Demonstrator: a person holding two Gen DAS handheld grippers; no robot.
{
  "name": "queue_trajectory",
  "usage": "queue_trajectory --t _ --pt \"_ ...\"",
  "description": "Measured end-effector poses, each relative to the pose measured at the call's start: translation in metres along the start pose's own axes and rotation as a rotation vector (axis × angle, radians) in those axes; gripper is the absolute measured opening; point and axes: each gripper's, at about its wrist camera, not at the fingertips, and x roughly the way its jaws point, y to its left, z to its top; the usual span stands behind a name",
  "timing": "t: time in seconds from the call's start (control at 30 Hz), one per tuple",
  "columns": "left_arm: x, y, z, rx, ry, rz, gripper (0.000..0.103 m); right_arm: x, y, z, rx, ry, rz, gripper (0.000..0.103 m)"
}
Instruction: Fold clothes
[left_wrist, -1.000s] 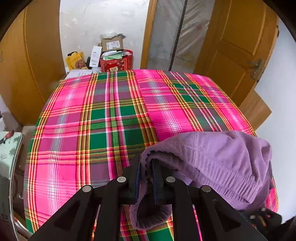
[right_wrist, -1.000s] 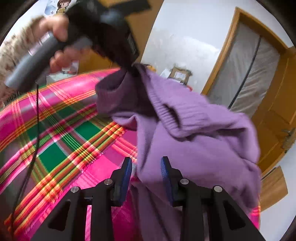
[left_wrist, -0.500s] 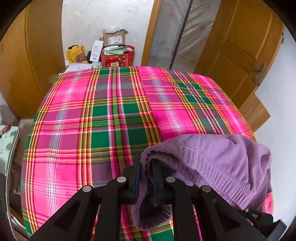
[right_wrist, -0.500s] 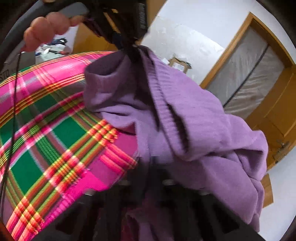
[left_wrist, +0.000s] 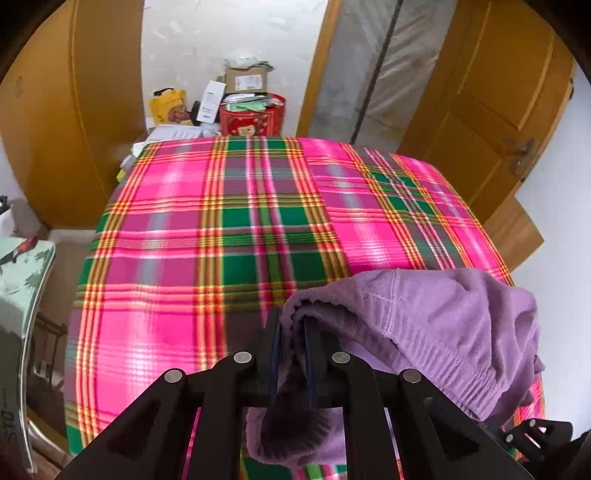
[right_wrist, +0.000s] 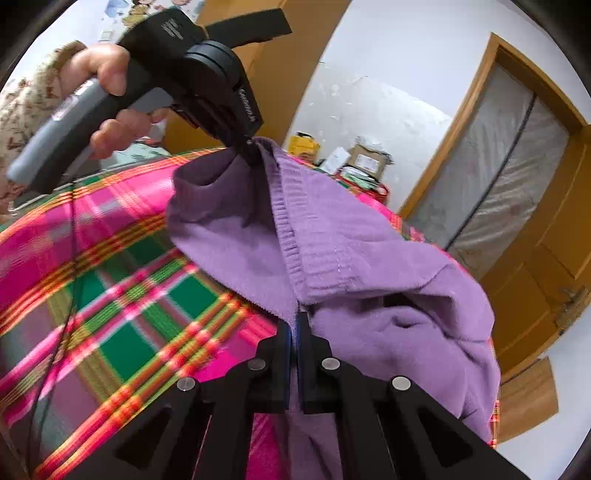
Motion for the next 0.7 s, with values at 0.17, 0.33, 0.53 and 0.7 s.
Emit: queue_trajectory --t 0.17,0.33,0.53,0.7 --pt "-0.01 0.02 -0.014 -0.046 0.017 0.023 0.012 -0.005 0.013 -0.007 -0.022 -0.005 0.064 0.002" --pt "-0.019 0.034 -0.031 -0.077 0.025 0.043 0.012 -0.014 0.025 -0.016 -0.025 -0.021 0.101 0.002" --pt "-0.022 0.044 -0.047 -0.115 0.037 0.066 0.012 -0.015 0.033 -0.028 -0.021 -0.018 0.169 0.002" --pt "-0.024 0.061 -0.062 -0.169 0.047 0.086 0.012 -0.014 0.04 -0.039 -0.037 0.003 0.23 0.002"
